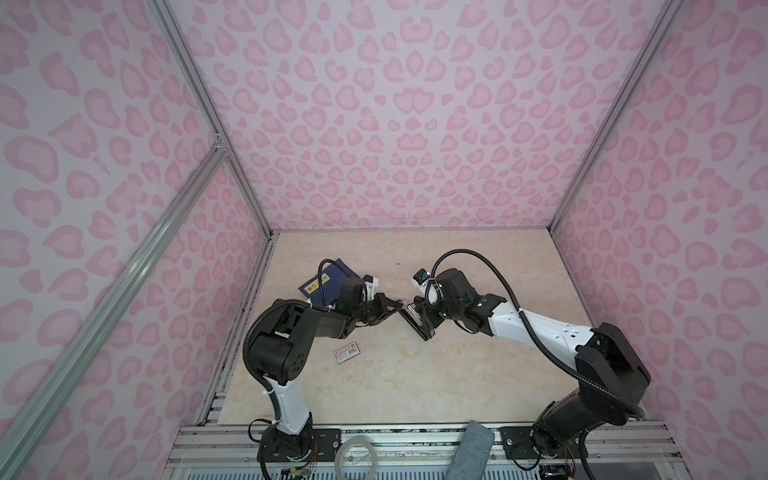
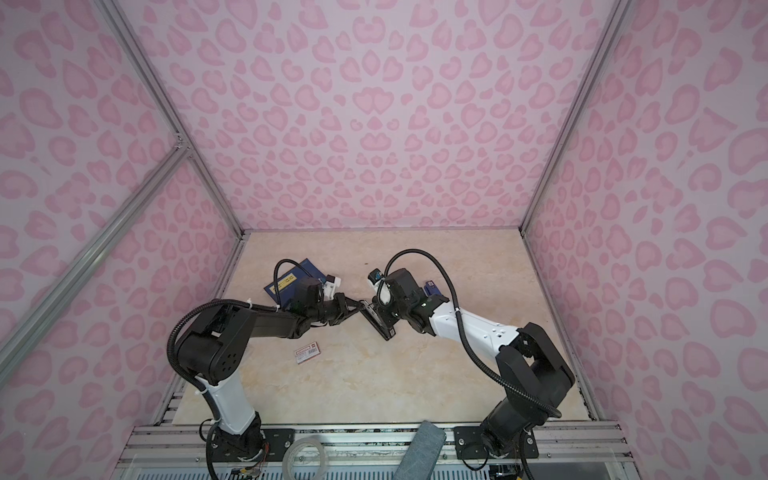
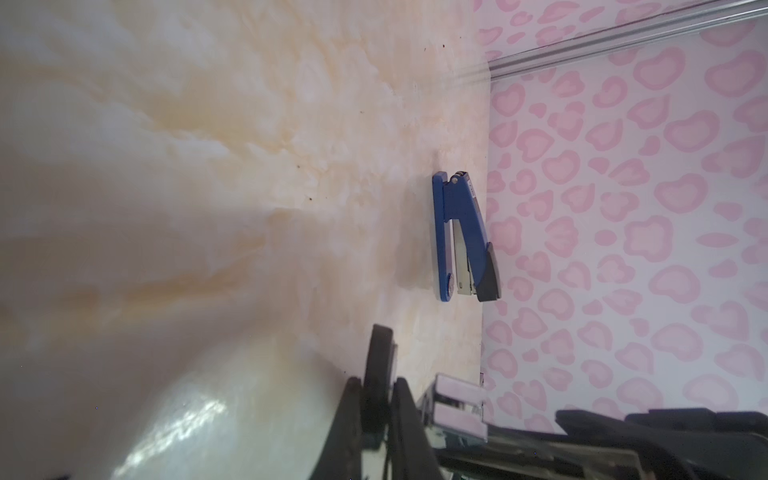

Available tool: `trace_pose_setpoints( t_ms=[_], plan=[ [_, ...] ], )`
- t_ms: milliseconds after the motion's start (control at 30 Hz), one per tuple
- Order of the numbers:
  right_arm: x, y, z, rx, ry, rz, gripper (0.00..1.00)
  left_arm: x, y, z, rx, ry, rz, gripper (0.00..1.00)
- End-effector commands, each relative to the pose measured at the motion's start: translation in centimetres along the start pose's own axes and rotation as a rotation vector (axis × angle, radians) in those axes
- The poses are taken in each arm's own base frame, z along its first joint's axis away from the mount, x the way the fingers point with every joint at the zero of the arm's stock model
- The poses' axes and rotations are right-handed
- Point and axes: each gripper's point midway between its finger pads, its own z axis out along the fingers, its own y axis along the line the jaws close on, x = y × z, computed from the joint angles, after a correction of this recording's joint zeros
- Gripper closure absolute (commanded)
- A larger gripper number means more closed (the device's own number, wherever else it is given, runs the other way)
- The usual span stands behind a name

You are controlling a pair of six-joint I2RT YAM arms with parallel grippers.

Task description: Load the staples into the stapler

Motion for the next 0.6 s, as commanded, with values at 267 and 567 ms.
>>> trace_pose_setpoints(
  t_ms=[267, 567],
  plan=[
    [0.9, -0.1, -2.7, 0.016, -0.064, 0.011, 1.0, -3.5, 3.1, -0.4, -0.113, -0.128, -0.062, 0.96],
    [4.9, 0.7, -4.8, -0.006, -0.07, 0.072, 1.0, -5.1, 3.9, -0.6, -0.111, -0.152, -0.077, 0.96]
  ],
)
